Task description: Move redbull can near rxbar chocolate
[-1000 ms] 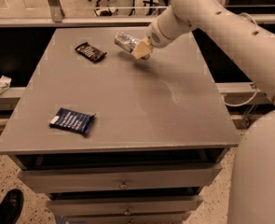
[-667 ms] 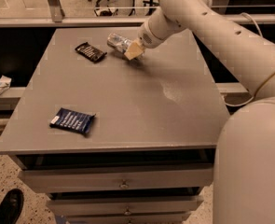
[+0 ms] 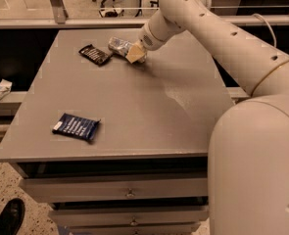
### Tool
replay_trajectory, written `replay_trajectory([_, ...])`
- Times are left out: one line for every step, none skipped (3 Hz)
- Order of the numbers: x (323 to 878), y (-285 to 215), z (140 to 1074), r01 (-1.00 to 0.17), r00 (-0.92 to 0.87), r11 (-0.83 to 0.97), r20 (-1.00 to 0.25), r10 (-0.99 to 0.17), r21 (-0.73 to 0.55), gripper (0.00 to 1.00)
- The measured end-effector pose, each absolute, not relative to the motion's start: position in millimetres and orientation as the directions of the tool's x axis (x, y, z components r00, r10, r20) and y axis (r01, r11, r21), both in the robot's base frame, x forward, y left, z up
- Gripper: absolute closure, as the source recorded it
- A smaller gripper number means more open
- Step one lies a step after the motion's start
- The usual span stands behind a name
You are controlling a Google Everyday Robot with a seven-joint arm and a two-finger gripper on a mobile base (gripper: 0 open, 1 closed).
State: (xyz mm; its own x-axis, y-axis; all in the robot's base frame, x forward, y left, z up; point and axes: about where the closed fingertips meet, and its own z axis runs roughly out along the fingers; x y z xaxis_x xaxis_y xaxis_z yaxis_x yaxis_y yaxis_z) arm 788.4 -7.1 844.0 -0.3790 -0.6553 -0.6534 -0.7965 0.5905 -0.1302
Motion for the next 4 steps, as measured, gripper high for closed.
replay_trajectory([790.7,-4.5,842.8,-0.798,-0.378,0.586,-0.642,-0.667,-0.140,0.76])
replay_trajectory([790.7,-4.5,842.8,-0.798,-0.378,0.586,-0.642,-0.667,-0.140,0.54])
replay_trajectory([783.8,-0.4,853.8,-0.811,-0.356,0.565,-0.640,-0.681,-0.151,0.22])
replay_trajectory([778.8,1.2,860.4,-0.819,-0.344,0.553,-0.643,-0.684,-0.151,0.01])
